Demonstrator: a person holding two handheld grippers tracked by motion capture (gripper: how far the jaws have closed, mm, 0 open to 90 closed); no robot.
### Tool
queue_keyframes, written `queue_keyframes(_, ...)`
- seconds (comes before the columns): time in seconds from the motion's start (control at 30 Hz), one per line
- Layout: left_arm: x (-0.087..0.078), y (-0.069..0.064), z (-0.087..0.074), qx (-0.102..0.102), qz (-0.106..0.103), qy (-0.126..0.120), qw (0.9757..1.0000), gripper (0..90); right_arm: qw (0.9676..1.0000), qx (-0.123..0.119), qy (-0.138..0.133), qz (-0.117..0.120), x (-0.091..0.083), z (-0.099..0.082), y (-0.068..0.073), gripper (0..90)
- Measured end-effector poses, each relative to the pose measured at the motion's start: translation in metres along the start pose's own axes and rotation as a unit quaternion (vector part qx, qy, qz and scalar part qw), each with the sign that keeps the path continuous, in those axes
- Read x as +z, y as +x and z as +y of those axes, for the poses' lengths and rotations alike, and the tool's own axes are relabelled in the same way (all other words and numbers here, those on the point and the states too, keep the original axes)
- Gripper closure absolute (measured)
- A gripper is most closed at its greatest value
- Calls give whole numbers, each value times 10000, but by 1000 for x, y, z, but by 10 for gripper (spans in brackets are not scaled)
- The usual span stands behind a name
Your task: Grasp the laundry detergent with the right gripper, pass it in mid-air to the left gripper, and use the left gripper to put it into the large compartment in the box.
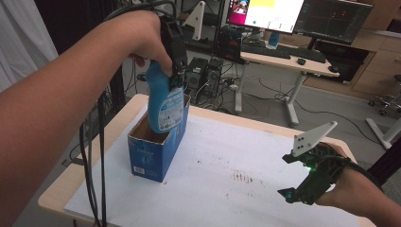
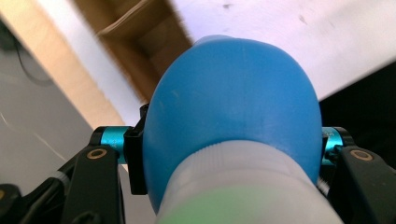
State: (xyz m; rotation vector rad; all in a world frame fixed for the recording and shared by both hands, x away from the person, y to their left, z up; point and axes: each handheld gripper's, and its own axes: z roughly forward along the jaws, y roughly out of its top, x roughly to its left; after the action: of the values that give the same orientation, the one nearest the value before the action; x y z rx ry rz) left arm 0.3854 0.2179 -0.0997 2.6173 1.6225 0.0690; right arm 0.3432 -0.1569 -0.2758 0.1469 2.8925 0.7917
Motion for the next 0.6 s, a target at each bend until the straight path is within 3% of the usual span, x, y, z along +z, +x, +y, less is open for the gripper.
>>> queue_keyframes(0.03, 0, 0, 0, 0, 0, 0, 10000, 388, 10000, 0, 0, 0, 0, 0, 0, 9)
queue_keyframes(0.07, 1, 7, 0, -235, 22, 33, 9997, 388, 10000, 12, 29, 4, 0, 0, 0, 8)
queue_keyframes(0.13, 5, 14, 0, -473, 59, 52, 9988, 388, 9999, 10, 103, 17, 0, -2, 0, 8)
queue_keyframes(0.27, 13, 26, 2, -824, 99, 84, 9965, 388, 9998, 23, 190, 11, 0, -5, -1, 9)
queue_keyframes(0.43, 30, 34, 6, -920, 142, 181, 9955, 388, 9998, 40, 211, -29, -1, -8, -1, 9)
queue_keyframes(0.6, 51, 36, 10, -829, 67, 258, 9962, 388, 9997, 50, 214, -66, -2, -8, -1, 9)
